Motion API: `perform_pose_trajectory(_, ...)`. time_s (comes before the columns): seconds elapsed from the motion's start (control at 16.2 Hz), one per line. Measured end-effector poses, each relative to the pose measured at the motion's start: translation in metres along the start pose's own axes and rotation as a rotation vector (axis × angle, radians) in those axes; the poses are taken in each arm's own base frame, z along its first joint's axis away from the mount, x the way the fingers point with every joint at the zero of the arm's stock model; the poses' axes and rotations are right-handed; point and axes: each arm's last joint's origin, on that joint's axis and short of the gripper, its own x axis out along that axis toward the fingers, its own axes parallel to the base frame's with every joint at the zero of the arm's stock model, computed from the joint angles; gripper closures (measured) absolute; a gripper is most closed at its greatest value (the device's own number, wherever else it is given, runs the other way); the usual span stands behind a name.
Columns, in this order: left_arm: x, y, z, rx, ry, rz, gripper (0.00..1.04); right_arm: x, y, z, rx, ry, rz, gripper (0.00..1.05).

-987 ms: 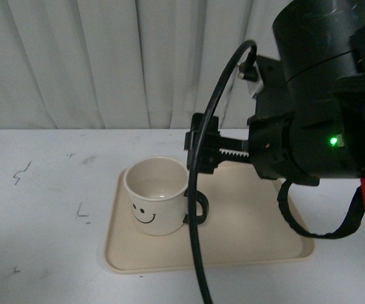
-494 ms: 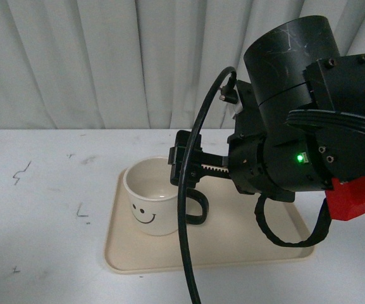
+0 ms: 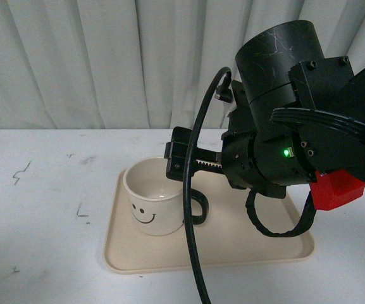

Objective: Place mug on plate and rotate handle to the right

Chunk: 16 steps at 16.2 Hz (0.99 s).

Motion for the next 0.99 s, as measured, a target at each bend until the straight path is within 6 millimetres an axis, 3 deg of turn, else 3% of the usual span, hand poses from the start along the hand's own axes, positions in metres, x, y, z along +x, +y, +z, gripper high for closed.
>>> perform_pose_trajectory(0.19,0.0,0.0,0.0,0.0,0.0,0.0,0.07,0.014,0.006,-0.008,0.005,0.031,0.018,0.07)
perform_pose_trajectory(0.25,0.0,0.0,0.0,0.0,0.0,0.0,0.07,0.015,0.005,-0.008,0.006,0.027,0.022,0.35)
perform_pose_trajectory(0.37,0.0,0.0,0.0,0.0,0.0,0.0,0.07,0.017,0.004,-0.01,0.008,0.033,0.018,0.49)
perform_pose_trajectory(0.49,0.0,0.0,0.0,0.0,0.0,0.0,0.07,0.018,0.005,-0.01,0.009,0.027,0.02,0.71)
perform_pose_trajectory(0.99,0.0,0.0,0.0,0.0,0.0,0.0,0.07,0.018,0.005,-0.008,0.012,0.016,0.03,1.01)
